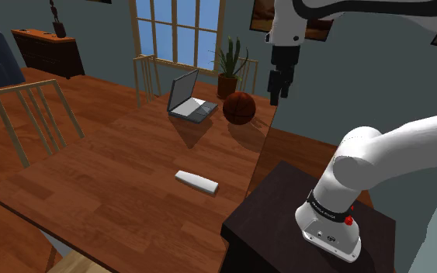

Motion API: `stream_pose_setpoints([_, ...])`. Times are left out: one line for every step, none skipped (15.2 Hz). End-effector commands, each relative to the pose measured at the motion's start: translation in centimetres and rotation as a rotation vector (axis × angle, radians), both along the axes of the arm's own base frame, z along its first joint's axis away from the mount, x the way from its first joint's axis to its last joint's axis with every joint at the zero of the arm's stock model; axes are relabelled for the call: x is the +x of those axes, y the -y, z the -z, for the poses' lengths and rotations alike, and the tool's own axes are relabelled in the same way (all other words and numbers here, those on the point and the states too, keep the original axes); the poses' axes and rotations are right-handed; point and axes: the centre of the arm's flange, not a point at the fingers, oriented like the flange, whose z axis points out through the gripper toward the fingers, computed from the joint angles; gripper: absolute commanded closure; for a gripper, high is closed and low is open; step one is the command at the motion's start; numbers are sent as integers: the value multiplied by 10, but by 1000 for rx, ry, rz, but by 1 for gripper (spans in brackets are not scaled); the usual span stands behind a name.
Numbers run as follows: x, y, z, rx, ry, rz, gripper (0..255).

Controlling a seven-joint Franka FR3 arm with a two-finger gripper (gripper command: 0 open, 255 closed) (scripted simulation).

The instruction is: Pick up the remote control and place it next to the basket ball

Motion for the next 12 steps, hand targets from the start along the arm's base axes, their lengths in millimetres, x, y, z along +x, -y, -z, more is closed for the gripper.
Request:
stream_pose_setpoints([0,0,0,0,0,0,0])
stream_pose_setpoints([7,-3,11,-1,0,-4,0])
stream_pose_setpoints([13,-6,22,-2,1,-7,0])
stream_pose_setpoints([20,-9,33,-3,1,-11,0])
stream_pose_setpoints([26,-12,44,-4,2,-15,0])
stream_pose_setpoints([32,-15,56,-5,2,-19,0])
stream_pose_setpoints([39,-18,67,-5,3,-22,0])
stream_pose_setpoints([45,-21,78,-6,3,-26,0])
stream_pose_setpoints([52,-24,89,-7,4,-30,0])
stream_pose_setpoints([58,-27,100,-8,4,-33,0])
stream_pose_setpoints([65,-30,111,-9,5,-37,0])
stream_pose_setpoints([71,-33,122,-10,5,-41,0])
